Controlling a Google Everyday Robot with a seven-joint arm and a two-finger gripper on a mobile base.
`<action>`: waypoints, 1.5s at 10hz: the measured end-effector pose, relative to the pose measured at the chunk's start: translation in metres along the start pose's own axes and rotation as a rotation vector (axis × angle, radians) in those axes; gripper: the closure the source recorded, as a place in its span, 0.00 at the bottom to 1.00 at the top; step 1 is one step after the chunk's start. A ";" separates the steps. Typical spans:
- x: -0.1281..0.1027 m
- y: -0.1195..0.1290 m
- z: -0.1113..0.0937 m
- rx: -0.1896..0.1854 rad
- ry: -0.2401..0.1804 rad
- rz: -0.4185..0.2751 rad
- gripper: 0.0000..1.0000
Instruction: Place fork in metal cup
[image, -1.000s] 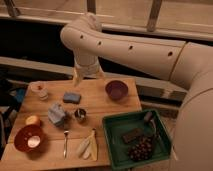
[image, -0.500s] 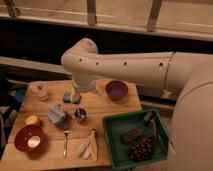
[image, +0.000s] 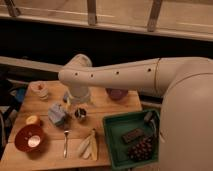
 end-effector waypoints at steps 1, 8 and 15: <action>0.000 -0.002 0.000 0.000 0.000 0.003 0.20; 0.008 0.020 0.033 -0.021 0.038 -0.028 0.20; 0.032 0.058 0.091 -0.090 0.168 -0.082 0.20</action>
